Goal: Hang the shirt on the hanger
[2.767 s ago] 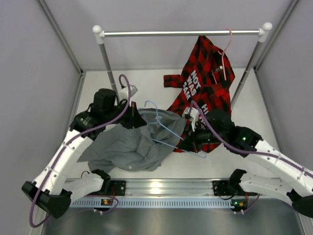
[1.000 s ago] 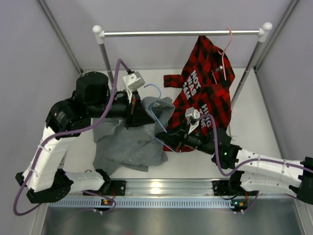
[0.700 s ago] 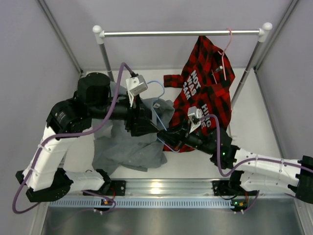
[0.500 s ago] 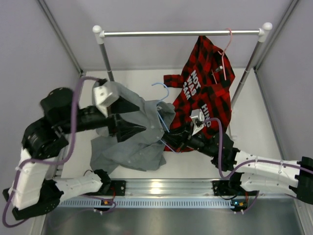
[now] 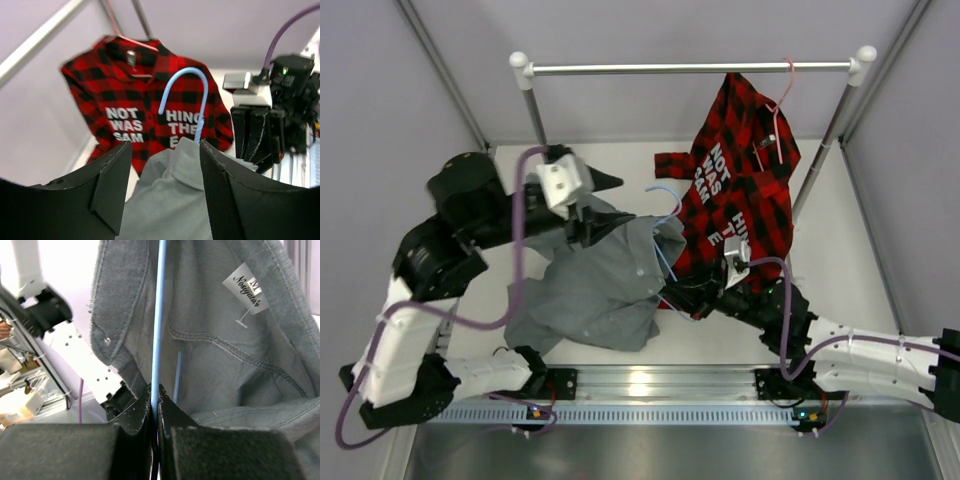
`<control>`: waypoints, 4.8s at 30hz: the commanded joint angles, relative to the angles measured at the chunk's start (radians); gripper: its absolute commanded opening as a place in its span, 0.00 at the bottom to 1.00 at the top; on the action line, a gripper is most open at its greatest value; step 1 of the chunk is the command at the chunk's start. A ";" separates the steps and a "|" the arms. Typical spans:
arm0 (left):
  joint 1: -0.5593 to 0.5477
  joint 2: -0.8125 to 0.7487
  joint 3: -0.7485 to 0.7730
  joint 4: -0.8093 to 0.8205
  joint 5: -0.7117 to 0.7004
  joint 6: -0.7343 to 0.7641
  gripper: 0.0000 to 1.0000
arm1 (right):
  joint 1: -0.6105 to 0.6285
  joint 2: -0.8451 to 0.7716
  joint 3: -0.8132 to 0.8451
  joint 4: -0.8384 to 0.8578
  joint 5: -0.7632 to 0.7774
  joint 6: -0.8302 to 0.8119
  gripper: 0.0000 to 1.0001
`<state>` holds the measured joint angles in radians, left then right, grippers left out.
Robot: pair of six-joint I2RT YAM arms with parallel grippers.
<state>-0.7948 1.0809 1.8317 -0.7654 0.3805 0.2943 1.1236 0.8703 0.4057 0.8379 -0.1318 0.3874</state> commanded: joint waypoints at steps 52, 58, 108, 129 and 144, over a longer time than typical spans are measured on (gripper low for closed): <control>0.000 0.085 -0.046 -0.285 0.420 0.140 0.59 | 0.005 -0.284 0.163 -0.428 -0.224 -0.216 0.00; -0.001 0.096 -0.052 -0.285 0.408 0.137 0.55 | 0.005 -0.292 0.177 -0.441 -0.230 -0.219 0.00; -0.001 -0.381 -0.667 0.284 -0.350 -0.434 0.00 | 0.037 0.258 0.128 -0.287 0.253 0.383 0.48; -0.001 -0.391 -0.675 0.284 -0.272 -0.439 0.00 | 0.059 0.335 0.260 -0.378 0.434 0.042 0.50; -0.001 -0.389 -0.661 0.291 -0.220 -0.461 0.00 | 0.064 0.424 0.208 -0.258 0.293 0.074 0.43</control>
<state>-0.7940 0.6960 1.1492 -0.5678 0.1162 -0.1413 1.1717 1.2861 0.6399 0.4675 0.1890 0.4416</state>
